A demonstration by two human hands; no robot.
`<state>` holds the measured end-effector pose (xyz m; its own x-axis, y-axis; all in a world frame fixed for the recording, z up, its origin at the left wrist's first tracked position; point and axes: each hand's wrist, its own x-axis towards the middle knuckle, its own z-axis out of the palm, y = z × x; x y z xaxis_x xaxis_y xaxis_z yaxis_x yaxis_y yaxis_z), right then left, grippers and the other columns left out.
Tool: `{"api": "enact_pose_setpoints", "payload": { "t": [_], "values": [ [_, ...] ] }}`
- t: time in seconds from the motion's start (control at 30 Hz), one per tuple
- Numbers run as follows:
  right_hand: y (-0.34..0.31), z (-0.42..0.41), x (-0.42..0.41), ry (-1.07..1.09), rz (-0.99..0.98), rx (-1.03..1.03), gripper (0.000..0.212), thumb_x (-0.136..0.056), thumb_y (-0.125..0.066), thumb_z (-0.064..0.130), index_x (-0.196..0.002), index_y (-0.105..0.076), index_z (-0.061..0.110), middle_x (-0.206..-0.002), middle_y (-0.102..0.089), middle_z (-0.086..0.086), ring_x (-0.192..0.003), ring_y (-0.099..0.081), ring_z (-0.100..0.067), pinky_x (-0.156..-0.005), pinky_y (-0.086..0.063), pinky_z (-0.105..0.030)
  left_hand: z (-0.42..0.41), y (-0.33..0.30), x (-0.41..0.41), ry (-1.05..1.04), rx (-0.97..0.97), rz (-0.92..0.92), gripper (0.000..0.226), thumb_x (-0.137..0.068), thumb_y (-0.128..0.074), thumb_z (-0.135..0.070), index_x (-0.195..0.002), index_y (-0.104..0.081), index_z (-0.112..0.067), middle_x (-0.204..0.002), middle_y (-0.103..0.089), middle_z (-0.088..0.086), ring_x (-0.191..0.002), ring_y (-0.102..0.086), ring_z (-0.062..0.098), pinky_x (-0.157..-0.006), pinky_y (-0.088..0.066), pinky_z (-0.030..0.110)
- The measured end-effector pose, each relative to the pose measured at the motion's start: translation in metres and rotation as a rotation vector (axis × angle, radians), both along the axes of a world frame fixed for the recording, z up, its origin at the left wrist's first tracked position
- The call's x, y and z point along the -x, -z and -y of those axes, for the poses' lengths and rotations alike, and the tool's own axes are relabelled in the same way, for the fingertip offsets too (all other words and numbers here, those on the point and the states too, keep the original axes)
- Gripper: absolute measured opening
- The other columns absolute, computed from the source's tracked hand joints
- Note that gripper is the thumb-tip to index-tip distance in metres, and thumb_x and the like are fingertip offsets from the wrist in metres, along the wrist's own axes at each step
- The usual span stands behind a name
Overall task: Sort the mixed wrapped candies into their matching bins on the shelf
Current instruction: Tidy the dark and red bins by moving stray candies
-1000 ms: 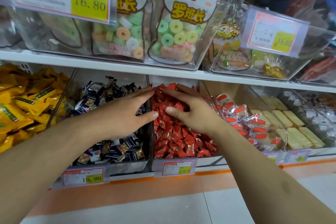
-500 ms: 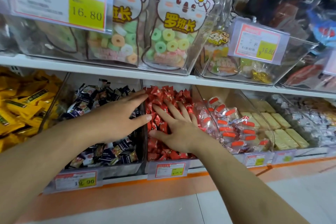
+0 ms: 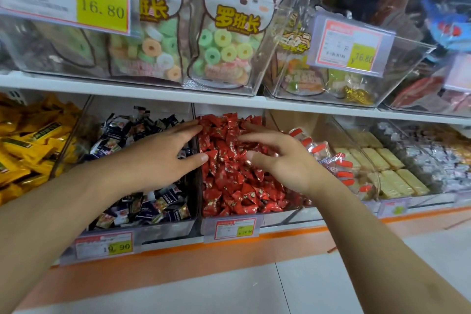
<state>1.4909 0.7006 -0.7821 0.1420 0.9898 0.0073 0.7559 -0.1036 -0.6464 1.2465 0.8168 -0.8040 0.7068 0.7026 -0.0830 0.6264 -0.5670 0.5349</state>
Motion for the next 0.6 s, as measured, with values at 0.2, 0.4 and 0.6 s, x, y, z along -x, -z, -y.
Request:
{"api": "enact_pose_setpoints", "payload": {
  "t": [0.2, 0.4, 0.6],
  "values": [
    [-0.001, 0.025, -0.022, 0.102, 0.114, -0.107, 0.04, -0.096, -0.068, 0.018, -0.127, -0.068, 0.043, -0.138, -0.058, 0.023, -0.13, -0.048, 0.001, -0.11, -0.032, -0.017, 0.017, -0.008, -0.011, 0.029, -0.169, 0.018, 0.063, -0.102, -0.048, -0.053, -0.16, -0.023, -0.044, -0.167, -0.011, -0.025, -0.153, -0.021, 0.008, -0.123, -0.019, 0.028],
    [0.017, 0.046, -0.045, 0.154, 0.075, -0.078, 0.052, -0.094, -0.058, -0.001, -0.13, -0.069, 0.035, -0.149, -0.049, 0.025, -0.141, -0.034, 0.01, -0.122, -0.023, -0.019, 0.054, -0.008, -0.067, 0.328, -0.134, 0.043, 0.048, -0.105, -0.049, -0.048, -0.151, -0.038, -0.053, -0.163, -0.016, -0.033, -0.148, -0.023, -0.002, -0.12, -0.018, 0.022],
    [0.021, 0.045, -0.05, 0.156, 0.036, -0.081, 0.047, -0.096, -0.058, -0.001, -0.123, -0.073, 0.034, -0.15, -0.049, 0.024, -0.141, -0.035, 0.008, -0.111, -0.02, -0.006, 0.057, 0.023, -0.111, 0.468, -0.139, -0.234, 0.045, -0.102, -0.042, -0.062, -0.146, -0.035, -0.065, -0.168, -0.008, -0.025, -0.157, 0.006, 0.013, -0.126, -0.004, 0.057]
  ]
}}
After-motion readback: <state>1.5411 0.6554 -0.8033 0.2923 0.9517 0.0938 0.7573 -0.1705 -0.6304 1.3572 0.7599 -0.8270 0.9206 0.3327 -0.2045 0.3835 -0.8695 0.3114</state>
